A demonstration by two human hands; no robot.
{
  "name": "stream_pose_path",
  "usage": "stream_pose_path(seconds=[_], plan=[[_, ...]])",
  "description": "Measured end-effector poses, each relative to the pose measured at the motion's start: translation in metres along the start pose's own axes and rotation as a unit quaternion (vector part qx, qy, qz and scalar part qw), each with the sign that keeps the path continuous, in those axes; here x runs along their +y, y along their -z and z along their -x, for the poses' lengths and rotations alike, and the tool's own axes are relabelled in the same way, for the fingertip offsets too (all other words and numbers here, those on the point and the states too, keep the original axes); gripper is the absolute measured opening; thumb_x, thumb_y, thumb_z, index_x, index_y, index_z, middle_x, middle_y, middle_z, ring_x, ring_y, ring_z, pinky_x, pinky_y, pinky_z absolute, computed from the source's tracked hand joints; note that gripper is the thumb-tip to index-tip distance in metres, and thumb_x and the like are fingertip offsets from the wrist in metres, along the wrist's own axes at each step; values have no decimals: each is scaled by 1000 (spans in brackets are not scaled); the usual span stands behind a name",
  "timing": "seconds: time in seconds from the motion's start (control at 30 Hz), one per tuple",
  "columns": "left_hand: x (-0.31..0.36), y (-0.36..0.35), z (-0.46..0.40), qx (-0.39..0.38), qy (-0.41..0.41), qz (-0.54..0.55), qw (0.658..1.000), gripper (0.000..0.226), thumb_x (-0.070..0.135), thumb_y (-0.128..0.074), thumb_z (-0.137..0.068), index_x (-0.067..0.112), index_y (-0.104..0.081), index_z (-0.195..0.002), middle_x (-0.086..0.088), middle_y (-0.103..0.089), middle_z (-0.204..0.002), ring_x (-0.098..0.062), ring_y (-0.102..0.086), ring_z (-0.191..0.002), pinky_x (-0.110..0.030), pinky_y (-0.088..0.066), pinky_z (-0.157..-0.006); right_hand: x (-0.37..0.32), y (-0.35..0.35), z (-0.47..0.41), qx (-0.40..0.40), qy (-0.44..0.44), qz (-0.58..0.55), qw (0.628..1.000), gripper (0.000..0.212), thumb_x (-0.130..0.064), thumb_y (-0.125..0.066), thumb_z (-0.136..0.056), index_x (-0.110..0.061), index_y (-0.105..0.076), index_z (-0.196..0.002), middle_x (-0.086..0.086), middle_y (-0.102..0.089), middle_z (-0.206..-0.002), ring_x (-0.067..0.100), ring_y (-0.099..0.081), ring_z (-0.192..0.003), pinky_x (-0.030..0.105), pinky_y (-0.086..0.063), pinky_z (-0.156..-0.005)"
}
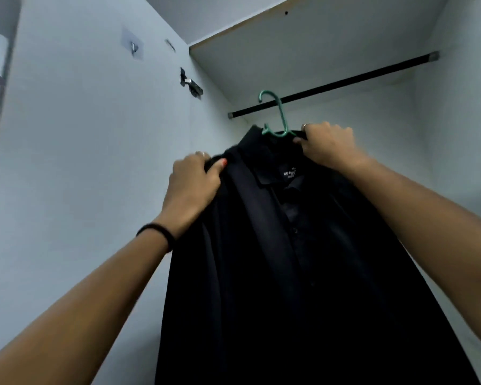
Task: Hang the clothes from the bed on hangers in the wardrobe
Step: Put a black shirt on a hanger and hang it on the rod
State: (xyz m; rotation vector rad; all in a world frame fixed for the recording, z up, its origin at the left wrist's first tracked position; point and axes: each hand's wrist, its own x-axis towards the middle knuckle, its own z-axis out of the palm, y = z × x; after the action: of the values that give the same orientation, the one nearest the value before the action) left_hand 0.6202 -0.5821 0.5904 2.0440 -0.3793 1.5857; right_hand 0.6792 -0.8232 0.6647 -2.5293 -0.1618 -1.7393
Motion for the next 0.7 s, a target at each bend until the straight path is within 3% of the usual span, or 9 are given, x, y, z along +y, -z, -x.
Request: stream_pose_path(seconds=[0.07, 0.13, 0.2, 0.3, 0.43, 0.53, 0.7], plan=[[-13, -29, -40, 28, -16, -41, 999, 35, 37, -53, -95, 5, -66, -92, -21, -66, -96, -39, -58, -95, -29, -31, -70, -4, -38, -27, -7, -29, -116, 993, 47, -46, -43, -98, -9, -50, -126, 22, -56, -125, 42, -53, -115, 44, -43, -90], [-30, -57, -77, 49, -15, -61, 997, 35, 39, -53, -94, 6, -65, -92, -24, -64, -101, -43, -56, -98, -32, -33, -71, -8, -74, -46, -7, -3, -163, 987, 57, -50, -44, -96, -12, -41, -138, 20, -47, -136, 43, -46, -123, 49, -39, -103], [-46, -82, -103, 50, -10, -76, 996, 32, 39, -54, -93, 9, -61, -85, -23, -63, -100, -43, -56, -99, -34, -34, -71, -9, -103, -52, 8, 55, -108, 993, 61, -50, -46, -94, -17, -35, -144, 16, -41, -142, 42, -41, -127, 51, -34, -107], [-70, -123, -139, 71, -13, -79, 994, 30, 38, -54, -94, 10, -58, -85, -23, -61, -104, -43, -54, -102, -37, -38, -76, 4, -138, -64, 56, 103, -54, 992, 51, -44, -49, -94, -14, -45, -135, 13, -47, -136, 40, -45, -123, 48, -37, -103], [-95, -180, -163, 81, 7, -69, 994, 34, 37, -54, -94, 5, -62, -102, -21, -58, -115, -43, -54, -108, -39, -41, -79, 27, -185, -76, 23, 91, 4, 996, 39, -36, -52, -92, -5, -56, -115, 18, -52, -125, 40, -48, -118, 47, -40, -96], [-119, -232, -194, 73, 9, -68, 995, 36, 38, -54, -93, 6, -62, -107, -20, -59, -116, -43, -54, -108, -40, -42, -81, 46, -236, -95, -15, 79, 36, 996, 40, -36, -54, -91, -6, -56, -117, 18, -50, -124, 40, -48, -117, 47, -39, -95], [-150, -301, -262, 100, 0, -98, 990, 33, 33, -55, -94, 5, -60, -109, -19, -56, -120, -41, -53, -111, -39, -43, -82, 61, -310, -138, 0, 76, 52, 996, 34, -39, -53, -92, -11, -59, -112, 14, -51, -122, 38, -47, -116, 46, -39, -94]])
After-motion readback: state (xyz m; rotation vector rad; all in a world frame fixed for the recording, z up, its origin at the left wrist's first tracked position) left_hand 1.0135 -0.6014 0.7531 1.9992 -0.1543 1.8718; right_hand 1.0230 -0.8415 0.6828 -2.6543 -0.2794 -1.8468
